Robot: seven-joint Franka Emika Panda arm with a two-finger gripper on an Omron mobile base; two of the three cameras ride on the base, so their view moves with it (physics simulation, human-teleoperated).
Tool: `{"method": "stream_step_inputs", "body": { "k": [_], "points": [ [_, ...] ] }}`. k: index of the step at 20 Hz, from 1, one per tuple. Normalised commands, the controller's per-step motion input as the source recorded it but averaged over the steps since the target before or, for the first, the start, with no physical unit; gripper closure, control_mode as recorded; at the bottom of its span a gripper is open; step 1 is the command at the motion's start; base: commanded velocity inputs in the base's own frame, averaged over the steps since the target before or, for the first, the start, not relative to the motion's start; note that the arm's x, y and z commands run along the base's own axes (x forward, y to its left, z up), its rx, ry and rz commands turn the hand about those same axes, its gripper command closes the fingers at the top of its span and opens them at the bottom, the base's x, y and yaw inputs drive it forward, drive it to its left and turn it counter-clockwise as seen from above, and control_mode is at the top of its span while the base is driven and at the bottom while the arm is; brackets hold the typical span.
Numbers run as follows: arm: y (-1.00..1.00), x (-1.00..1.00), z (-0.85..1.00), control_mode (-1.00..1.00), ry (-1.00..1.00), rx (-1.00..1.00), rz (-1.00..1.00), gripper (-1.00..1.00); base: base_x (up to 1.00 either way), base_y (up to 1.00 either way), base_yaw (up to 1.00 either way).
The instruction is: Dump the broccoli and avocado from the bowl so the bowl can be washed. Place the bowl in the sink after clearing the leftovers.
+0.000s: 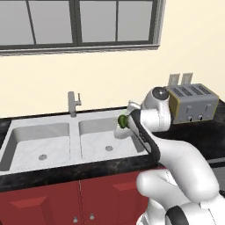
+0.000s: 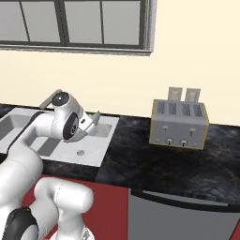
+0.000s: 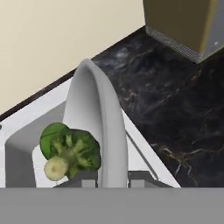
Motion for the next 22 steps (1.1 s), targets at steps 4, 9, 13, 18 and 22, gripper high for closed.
{"method": "stream_step_inputs", "body": {
  "k": [4,9,13,18,22],
  "points": [
    [0.0,0.25,0.0,-1.0,-0.04,-0.29,0.0,1.0,0.0,0.0,0.0],
    [0.38,0.08,0.0,-1.0,-0.06,-0.5,0.0,1.0,0.0,0.0,0.0],
    [0.4,0.17,-0.09,-1.0,0.01,-0.43,0.0,1.0,0.0,0.0,0.0],
    [0.32,0.44,-0.28,-1.0,0.08,-0.32,0.0,1.0,0.0,0.0,0.0],
    [0.33,0.13,0.2,-1.0,-0.13,-0.42,0.01,1.0,0.0,0.0,0.0]
  ]
}}
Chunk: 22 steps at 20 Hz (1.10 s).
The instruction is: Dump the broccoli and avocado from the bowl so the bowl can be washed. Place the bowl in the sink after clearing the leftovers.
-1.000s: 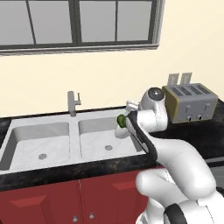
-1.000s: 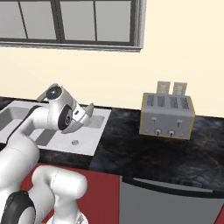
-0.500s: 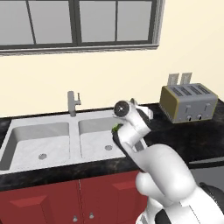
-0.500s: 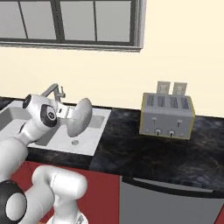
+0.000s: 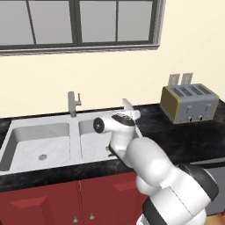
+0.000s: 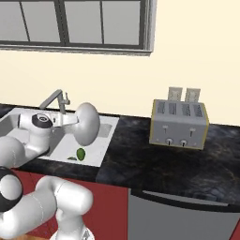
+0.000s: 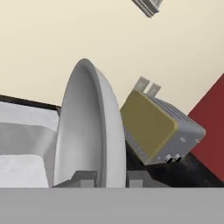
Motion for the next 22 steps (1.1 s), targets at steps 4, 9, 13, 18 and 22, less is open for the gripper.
{"method": "stream_step_inputs", "body": {
  "k": [4,9,13,18,22],
  "points": [
    [0.09,-0.22,0.48,-1.0,-0.19,-0.06,0.0,1.0,0.0,0.0,0.0],
    [-0.72,-0.51,0.22,-1.0,-0.09,0.58,0.12,1.0,0.0,0.0,0.0],
    [-0.97,-0.34,0.18,-1.0,-0.14,0.85,0.23,1.0,0.0,0.0,0.0],
    [-0.81,-0.11,0.34,-1.0,-0.03,0.81,0.27,1.0,0.0,0.0,0.0],
    [-0.48,-0.14,0.09,-1.0,0.0,0.68,0.19,1.0,0.0,0.0,0.0]
  ]
}}
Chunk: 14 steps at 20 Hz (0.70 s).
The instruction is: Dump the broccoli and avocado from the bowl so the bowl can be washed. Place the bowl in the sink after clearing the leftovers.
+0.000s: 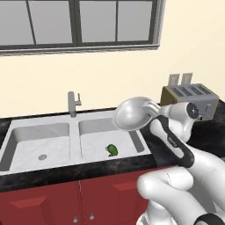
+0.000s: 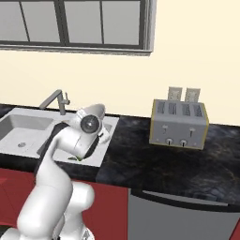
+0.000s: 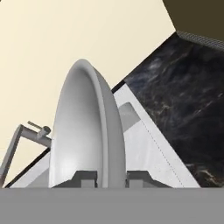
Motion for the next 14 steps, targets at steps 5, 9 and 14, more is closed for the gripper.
{"method": "stream_step_inputs", "body": {
  "k": [5,9,14],
  "points": [
    [-0.04,-0.25,0.0,-1.0,0.0,0.32,0.1,1.0,0.0,0.0,0.0],
    [0.0,0.0,0.0,-1.0,0.0,0.0,0.0,1.0,0.0,0.0,0.0],
    [0.08,-0.05,-0.02,-1.0,0.0,0.01,0.0,1.0,0.0,0.0,0.0]
  ]
}}
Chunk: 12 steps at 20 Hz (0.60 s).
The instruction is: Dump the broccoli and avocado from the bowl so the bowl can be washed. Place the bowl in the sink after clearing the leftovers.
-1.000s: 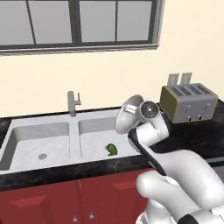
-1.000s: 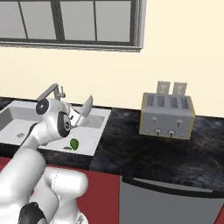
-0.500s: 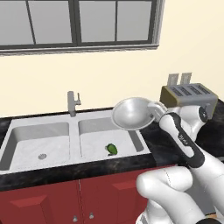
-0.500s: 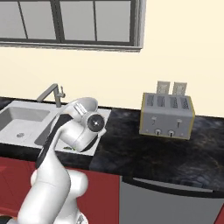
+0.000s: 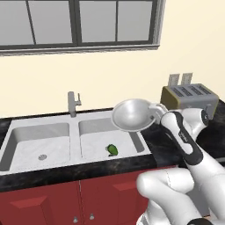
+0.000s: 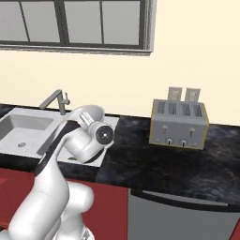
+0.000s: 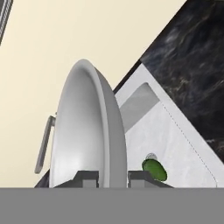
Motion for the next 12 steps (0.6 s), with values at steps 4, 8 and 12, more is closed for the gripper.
{"method": "stream_step_inputs", "body": {
  "k": [4,8,12],
  "points": [
    [0.0,0.0,0.0,1.0,0.0,0.0,0.0,1.0,-0.14,0.44,0.0],
    [0.0,0.0,0.0,1.0,0.0,0.0,0.0,1.0,-0.01,0.74,0.0],
    [0.0,0.0,0.0,1.0,0.0,0.0,0.0,1.0,-0.02,1.0,0.0]
  ]
}}
